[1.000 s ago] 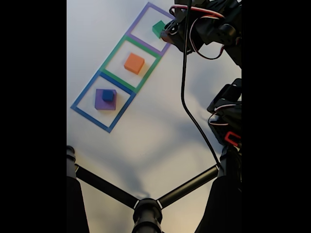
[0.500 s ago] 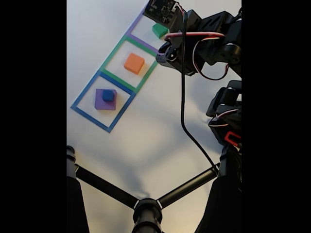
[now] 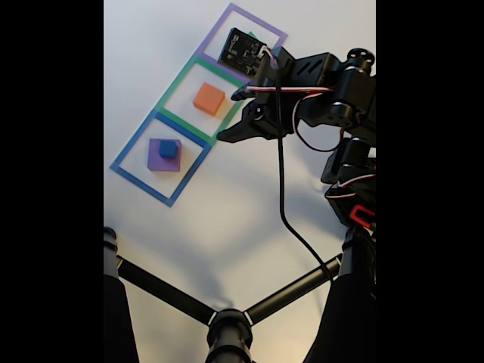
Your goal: Tower of hanoi
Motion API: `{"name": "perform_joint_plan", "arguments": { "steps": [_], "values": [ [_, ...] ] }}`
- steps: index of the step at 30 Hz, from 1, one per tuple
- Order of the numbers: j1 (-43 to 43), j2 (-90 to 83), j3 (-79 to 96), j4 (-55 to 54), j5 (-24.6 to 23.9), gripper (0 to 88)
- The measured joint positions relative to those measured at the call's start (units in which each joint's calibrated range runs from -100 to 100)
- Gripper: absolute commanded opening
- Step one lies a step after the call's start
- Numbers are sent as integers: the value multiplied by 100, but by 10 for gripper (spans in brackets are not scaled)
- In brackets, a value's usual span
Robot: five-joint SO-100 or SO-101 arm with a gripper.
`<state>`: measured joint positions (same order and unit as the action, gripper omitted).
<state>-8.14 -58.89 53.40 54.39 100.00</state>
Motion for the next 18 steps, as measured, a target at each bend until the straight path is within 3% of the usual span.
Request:
{"name": "perform_joint_plan", "arguments": {
  "steps": [18],
  "values": [
    [-240,404,3706,-6037,-38,409]
  ]
}}
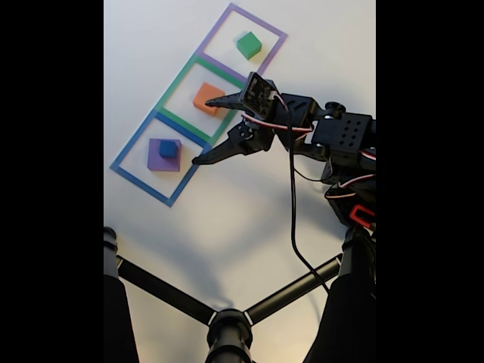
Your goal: Tower of hanoi
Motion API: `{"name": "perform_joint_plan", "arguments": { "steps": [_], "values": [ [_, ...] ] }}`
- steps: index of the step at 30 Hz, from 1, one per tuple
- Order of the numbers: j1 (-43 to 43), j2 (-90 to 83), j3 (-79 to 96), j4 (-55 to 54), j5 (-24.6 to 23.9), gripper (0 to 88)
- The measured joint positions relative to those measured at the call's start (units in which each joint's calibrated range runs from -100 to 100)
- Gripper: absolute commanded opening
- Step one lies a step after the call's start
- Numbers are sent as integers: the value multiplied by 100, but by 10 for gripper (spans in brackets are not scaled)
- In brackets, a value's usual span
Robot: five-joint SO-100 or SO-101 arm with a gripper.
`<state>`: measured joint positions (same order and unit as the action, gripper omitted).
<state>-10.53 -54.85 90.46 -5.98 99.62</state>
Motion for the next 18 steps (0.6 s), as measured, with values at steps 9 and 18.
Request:
{"name": "perform_joint_plan", "arguments": {
  "steps": [9,18],
  "values": [
    [-160,1757,344,-2416,0,409],
    [-389,3489,284,-4067,0,408]
  ]
}}
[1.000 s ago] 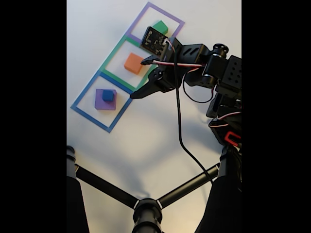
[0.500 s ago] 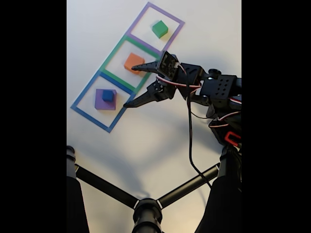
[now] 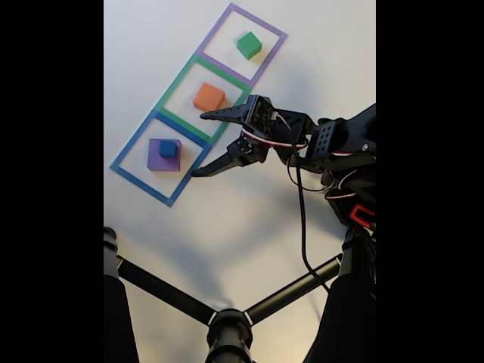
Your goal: Tower of hanoi
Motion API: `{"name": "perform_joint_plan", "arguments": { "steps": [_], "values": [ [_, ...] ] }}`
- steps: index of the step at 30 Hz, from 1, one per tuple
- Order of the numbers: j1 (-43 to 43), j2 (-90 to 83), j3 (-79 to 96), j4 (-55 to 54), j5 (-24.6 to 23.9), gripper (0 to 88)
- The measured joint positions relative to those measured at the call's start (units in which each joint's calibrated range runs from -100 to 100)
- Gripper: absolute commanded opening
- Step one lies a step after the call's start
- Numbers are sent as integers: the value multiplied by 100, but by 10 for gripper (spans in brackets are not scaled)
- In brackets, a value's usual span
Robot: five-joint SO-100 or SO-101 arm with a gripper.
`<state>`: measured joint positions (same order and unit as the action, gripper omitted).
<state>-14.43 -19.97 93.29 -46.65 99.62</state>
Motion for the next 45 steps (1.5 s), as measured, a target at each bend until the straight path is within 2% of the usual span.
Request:
{"name": "perform_joint_plan", "arguments": {
  "steps": [9,19,39,45],
  "values": [
    [-120,1799,-877,-973,38,408],
    [-300,2816,-1410,-1571,0,406],
    [-469,3985,-2416,-1874,38,405],
    [-559,4052,-2451,-1874,38,343]
  ]
}}
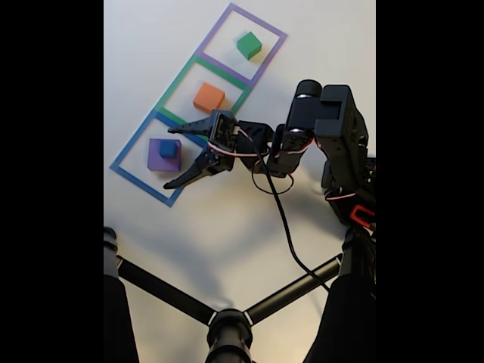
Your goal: Tower of hanoi
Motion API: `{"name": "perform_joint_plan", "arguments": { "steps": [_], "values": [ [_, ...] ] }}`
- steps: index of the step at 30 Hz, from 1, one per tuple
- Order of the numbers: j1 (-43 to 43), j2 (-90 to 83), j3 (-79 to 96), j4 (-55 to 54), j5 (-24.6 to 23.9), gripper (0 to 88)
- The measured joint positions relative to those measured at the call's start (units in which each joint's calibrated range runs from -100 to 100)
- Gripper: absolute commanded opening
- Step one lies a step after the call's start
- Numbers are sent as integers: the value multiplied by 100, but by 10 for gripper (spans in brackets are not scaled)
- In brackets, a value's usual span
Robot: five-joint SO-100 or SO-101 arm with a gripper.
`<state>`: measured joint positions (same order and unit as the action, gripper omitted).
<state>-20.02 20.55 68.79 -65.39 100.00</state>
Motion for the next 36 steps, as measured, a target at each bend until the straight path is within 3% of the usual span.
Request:
{"name": "perform_joint_plan", "arguments": {
  "steps": [36],
  "values": [
    [-280,0,0,0,-38,105]
  ]
}}
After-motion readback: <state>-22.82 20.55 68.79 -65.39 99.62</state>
